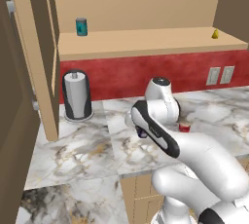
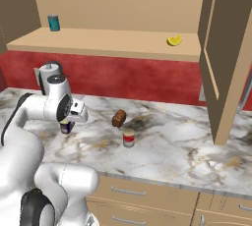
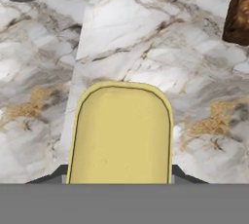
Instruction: Pick the cans from the counter and place them in their designated side in the cabinet.
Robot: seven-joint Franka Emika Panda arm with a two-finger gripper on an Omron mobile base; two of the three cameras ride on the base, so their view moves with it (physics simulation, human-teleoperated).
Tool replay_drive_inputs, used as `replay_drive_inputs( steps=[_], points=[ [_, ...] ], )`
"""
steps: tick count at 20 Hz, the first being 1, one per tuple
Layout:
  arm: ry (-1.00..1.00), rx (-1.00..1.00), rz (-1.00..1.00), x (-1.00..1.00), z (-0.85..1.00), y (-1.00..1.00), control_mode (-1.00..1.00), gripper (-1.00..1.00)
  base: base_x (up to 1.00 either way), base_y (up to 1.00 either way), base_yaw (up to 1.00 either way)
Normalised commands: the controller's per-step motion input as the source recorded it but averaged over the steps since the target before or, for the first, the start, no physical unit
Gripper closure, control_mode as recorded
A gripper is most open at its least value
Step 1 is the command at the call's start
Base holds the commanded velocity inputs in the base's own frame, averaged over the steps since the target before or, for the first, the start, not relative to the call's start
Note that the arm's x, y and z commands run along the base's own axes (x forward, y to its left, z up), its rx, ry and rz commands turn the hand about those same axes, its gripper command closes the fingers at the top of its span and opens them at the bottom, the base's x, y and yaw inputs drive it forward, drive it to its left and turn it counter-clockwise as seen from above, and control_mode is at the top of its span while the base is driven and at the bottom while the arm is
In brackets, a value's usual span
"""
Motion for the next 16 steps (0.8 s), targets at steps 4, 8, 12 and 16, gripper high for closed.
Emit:
replay_drive_inputs(
  steps=[4,8,12,16],
  points=[
    [-0.05,-0.01,0.00,-0.54,0.32,-0.02,-1.00,1.00,0.00,0.00,0.00],
    [-0.09,0.00,0.01,-0.50,0.38,-0.04,-1.00,1.00,0.00,0.00,0.00],
    [-0.10,0.00,0.02,-0.49,0.40,-0.04,-1.00,1.00,0.00,0.00,0.00],
    [-0.08,0.00,0.04,-0.40,0.42,-0.09,-1.00,1.00,0.00,0.00,0.00]
  ],
)
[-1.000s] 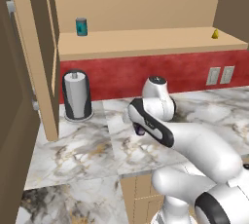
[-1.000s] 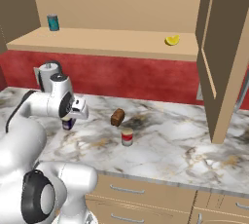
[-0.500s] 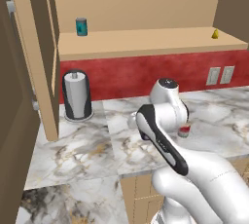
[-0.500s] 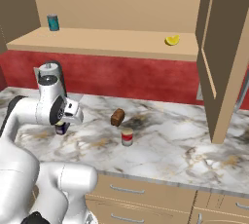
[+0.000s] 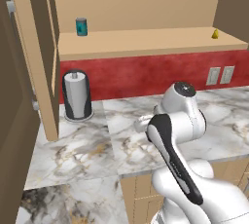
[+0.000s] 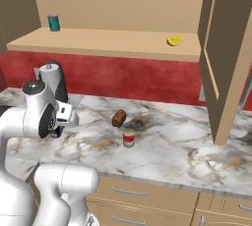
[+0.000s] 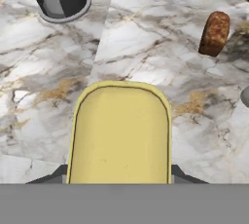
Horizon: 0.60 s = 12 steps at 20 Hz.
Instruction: Pick the cans from the counter and place them in their designated side in the cabinet.
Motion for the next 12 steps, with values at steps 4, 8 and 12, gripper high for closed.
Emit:
replay_drive_inputs(
  steps=[4,8,12],
  points=[
    [-0.11,0.00,0.04,-0.30,0.45,-0.05,-1.00,1.00,0.00,0.00,0.00],
    [-0.12,0.00,0.04,-0.27,0.46,-0.02,-1.00,1.00,0.00,0.00,0.00],
    [-0.13,0.00,0.04,-0.29,0.47,-0.02,-1.00,1.00,0.00,0.00,0.00]
  ],
)
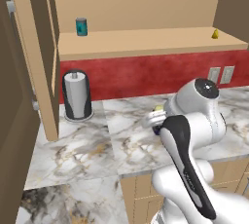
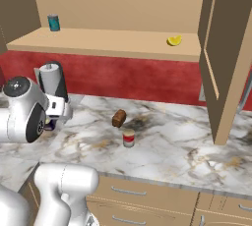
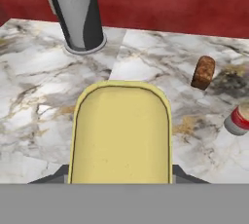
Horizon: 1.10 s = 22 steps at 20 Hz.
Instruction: Pick the cans from the counter and place them in their designated side in the cabinet.
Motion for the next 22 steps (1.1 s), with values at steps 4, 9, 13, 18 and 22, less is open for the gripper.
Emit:
replay_drive_inputs(
  steps=[4,9,13,18,22],
  points=[
    [-0.15,0.00,0.05,-0.36,0.47,-0.07,-1.00,1.00,0.00,0.00,0.00],
    [-0.13,0.00,0.05,-0.31,0.44,-0.05,-1.00,1.00,0.00,0.00,0.00],
    [-0.16,0.00,0.05,-0.19,0.32,-0.06,-1.00,1.00,0.00,0.00,0.00],
    [-0.19,0.00,0.05,-0.05,0.24,-0.04,-1.00,1.00,0.00,0.00,0.00],
    [-0.14,0.00,0.06,0.00,0.23,0.00,-1.00,1.00,0.00,0.00,0.00]
  ],
)
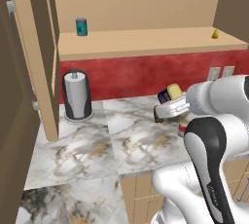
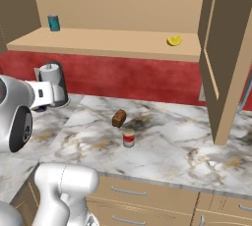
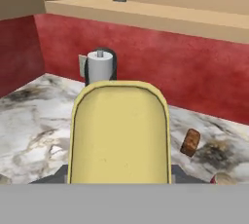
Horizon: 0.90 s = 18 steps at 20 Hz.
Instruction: Pick the cans from the counter and place them in their designated side in the cabinet.
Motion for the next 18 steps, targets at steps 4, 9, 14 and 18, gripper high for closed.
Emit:
replay_drive_inputs(
  steps=[4,9,14,18],
  points=[
    [-0.12,0.00,0.05,-0.05,0.32,-0.01,-1.00,1.00,0.00,0.00,0.00],
    [-0.02,0.00,0.01,-0.31,0.32,-0.03,-1.00,1.00,0.00,0.00,0.00],
    [0.03,0.00,0.00,-0.32,0.31,0.00,-1.00,1.00,0.00,0.00,0.00],
    [0.00,0.00,0.00,-0.15,0.27,-0.01,-1.00,1.00,0.00,0.00,0.00]
  ],
)
